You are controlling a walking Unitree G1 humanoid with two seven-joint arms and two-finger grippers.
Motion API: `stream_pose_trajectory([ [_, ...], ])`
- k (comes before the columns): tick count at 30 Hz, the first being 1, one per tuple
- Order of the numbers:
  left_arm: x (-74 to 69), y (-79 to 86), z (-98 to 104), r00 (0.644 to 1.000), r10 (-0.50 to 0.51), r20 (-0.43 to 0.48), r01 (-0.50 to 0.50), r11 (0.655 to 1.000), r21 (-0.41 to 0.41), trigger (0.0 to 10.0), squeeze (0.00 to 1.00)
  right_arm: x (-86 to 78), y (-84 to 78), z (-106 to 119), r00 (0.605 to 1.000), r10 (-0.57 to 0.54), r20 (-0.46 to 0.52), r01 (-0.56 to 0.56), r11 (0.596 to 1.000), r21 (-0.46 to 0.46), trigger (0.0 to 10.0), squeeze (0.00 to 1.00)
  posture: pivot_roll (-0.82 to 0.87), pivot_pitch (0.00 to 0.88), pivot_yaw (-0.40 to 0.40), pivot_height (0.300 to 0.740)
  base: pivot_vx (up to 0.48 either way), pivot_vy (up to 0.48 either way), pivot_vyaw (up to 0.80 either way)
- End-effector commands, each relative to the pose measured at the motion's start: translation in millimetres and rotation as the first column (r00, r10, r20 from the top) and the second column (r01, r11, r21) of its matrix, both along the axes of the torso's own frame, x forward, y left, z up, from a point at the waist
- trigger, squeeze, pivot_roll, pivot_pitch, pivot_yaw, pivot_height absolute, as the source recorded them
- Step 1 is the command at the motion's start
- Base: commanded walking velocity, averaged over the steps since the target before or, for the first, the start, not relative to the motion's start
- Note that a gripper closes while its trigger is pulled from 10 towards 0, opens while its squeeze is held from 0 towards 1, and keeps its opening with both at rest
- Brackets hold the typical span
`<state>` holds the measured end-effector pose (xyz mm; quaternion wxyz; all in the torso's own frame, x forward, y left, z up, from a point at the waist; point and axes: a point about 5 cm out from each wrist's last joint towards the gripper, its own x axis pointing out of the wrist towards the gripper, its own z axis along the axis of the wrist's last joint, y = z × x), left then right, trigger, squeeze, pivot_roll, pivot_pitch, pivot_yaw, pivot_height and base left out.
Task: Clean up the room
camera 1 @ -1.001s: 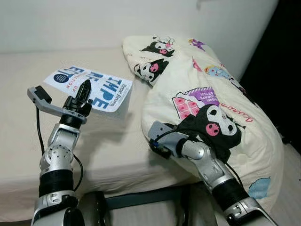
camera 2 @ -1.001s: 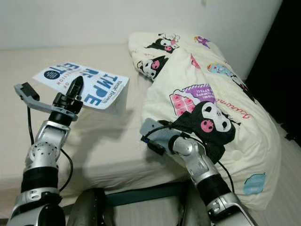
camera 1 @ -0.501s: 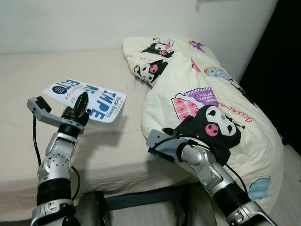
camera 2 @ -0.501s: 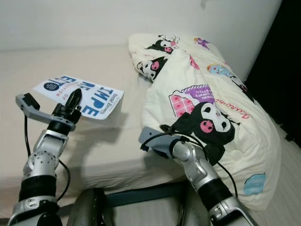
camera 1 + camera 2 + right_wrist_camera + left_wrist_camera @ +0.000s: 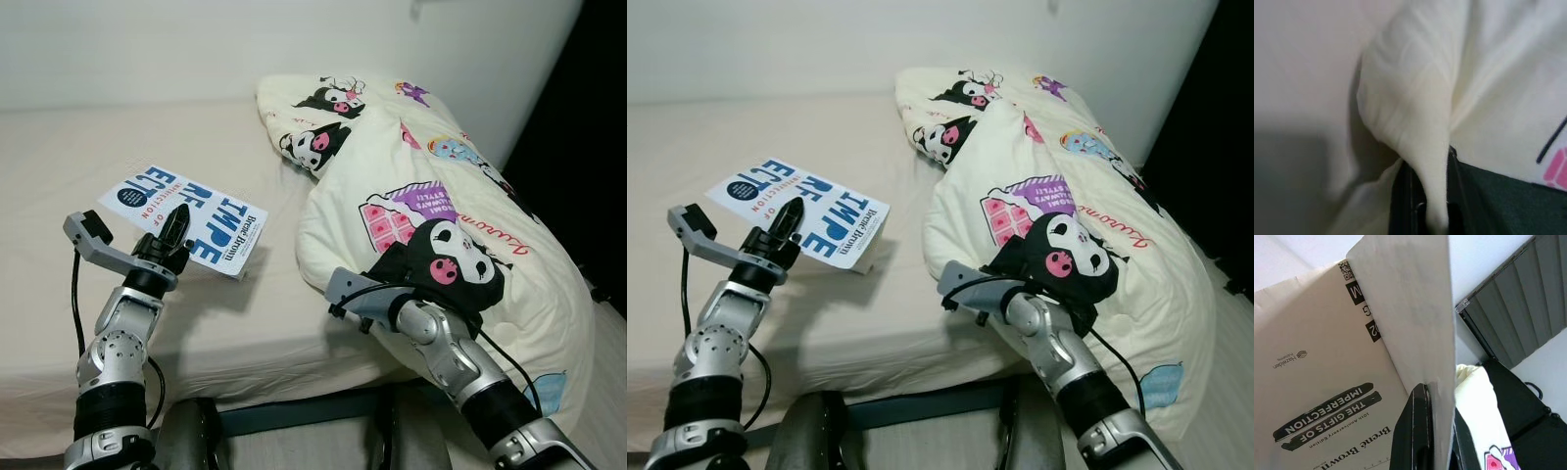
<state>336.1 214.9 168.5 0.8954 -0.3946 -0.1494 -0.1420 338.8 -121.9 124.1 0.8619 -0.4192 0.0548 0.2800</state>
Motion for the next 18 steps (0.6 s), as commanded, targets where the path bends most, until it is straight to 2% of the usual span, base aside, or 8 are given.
stream_pose_trajectory([
  [1,-2.4,2.5,8,0.999,-0.005,0.045,0.003,0.999,0.040,10.0,0.00,-5.2,12.6,5,0.997,0.073,-0.013,-0.071,0.991,0.112,0.0,0.00,0.10,0.104,-0.018,0.470,0.000,0.000,0.00],
  [4,-1.8,0.5,9,0.999,-0.009,0.047,0.007,0.999,0.042,10.0,0.00,-17.2,30.5,8,0.975,0.202,-0.090,-0.171,0.947,0.273,0.0,0.00,0.10,0.102,-0.014,0.470,0.000,0.000,0.00],
  [5,-1.4,-1.0,9,0.999,-0.013,0.049,0.011,0.999,0.044,10.0,0.00,-28.9,43.4,11,0.937,0.325,-0.131,-0.255,0.890,0.379,0.0,0.00,0.10,0.102,-0.014,0.470,0.000,0.000,0.00],
  [7,-1.4,-1.0,9,0.999,-0.013,0.049,0.011,0.999,0.044,10.0,0.00,-28.9,43.4,11,0.937,0.325,-0.131,-0.255,0.890,0.379,0.0,0.00,0.10,0.102,-0.014,0.470,0.000,0.000,0.00],
  [10,-1.4,-10.7,8,0.998,-0.042,0.049,0.040,0.998,0.047,10.0,0.00,-72.2,65.7,40,0.708,0.682,-0.181,-0.430,0.620,0.657,0.0,0.00,0.10,0.089,-0.015,0.470,0.000,0.000,0.00],
  [11,-1.4,-10.7,8,0.998,-0.042,0.049,0.040,0.998,0.047,10.0,0.00,-72.2,65.7,40,0.708,0.682,-0.181,-0.430,0.620,0.657,0.0,0.00,0.10,0.089,-0.015,0.470,0.000,0.000,0.00],
  [16,-3.6,-19.7,5,0.997,-0.070,0.041,0.068,0.997,0.039,10.0,0.00,-94.4,53.6,34,0.560,0.771,-0.302,-0.482,0.600,0.638,0.0,0.00,0.10,0.084,-0.013,0.470,0.000,0.000,0.00],
  [18,-3.6,-19.7,5,0.997,-0.070,0.041,0.068,0.997,0.039,10.0,0.00,-94.4,53.6,34,0.560,0.771,-0.302,-0.482,0.600,0.638,0.0,0.00,0.10,0.084,-0.013,0.470,0.000,0.000,0.00],
])
